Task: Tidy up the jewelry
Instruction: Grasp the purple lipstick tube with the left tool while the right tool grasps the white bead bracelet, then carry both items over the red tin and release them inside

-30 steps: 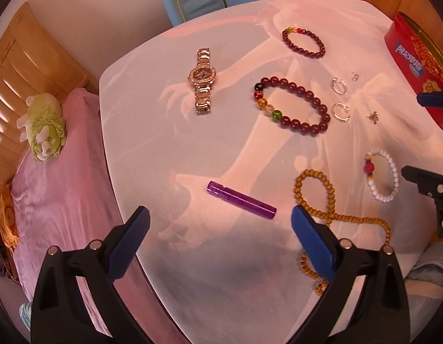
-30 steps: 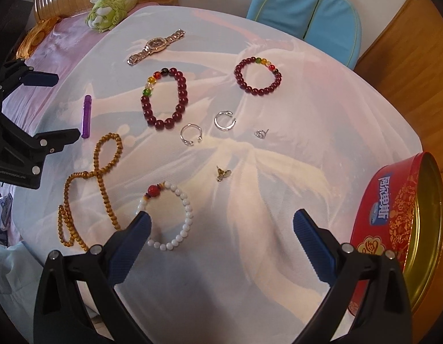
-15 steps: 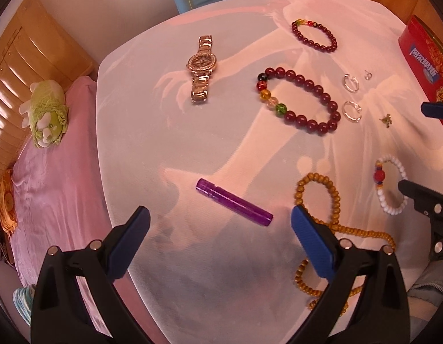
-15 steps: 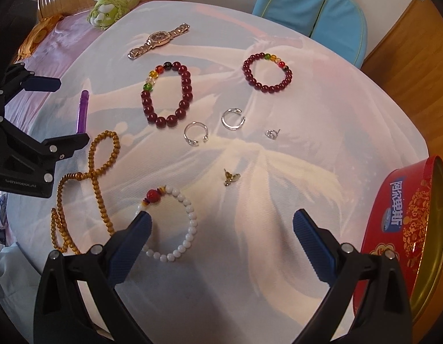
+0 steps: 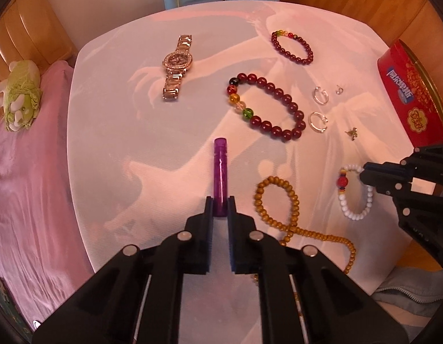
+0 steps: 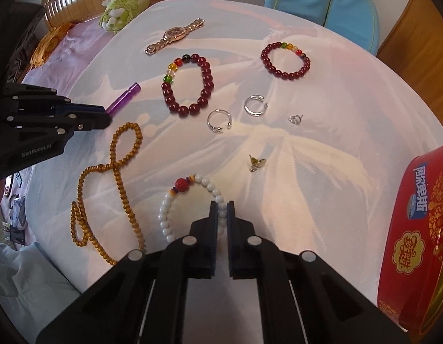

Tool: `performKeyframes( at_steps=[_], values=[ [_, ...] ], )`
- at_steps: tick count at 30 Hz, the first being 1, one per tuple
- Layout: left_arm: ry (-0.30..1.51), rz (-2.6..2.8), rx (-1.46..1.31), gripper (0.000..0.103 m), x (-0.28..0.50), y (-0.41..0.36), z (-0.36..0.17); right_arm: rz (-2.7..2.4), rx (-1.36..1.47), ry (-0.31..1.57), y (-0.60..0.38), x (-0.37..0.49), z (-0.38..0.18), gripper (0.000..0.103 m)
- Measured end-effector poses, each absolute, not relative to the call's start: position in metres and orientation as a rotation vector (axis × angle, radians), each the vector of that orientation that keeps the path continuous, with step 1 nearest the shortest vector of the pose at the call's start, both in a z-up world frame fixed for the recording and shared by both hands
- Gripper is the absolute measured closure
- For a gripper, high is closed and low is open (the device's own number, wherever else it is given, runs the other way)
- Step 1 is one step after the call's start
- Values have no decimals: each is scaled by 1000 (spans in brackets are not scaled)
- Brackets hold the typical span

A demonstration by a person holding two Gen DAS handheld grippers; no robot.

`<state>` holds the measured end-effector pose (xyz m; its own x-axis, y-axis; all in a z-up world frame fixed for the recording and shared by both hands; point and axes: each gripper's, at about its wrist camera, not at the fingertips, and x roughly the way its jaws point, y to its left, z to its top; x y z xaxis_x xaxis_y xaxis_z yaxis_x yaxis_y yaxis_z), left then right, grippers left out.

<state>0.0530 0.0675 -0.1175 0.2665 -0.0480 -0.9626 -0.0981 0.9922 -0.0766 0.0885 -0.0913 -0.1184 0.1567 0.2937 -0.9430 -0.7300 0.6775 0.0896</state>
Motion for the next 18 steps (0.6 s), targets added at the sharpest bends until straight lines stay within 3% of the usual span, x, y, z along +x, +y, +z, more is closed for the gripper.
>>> performKeyframes(
  at_steps=[10,18],
  values=[
    [1207,-7,-92,94,54,56,-70,760,-355,1106,-112,94,-72,96],
    [1143,-85,30,94,80,4,-30,698,-282,990,-162,92,-20,97]
  ],
)
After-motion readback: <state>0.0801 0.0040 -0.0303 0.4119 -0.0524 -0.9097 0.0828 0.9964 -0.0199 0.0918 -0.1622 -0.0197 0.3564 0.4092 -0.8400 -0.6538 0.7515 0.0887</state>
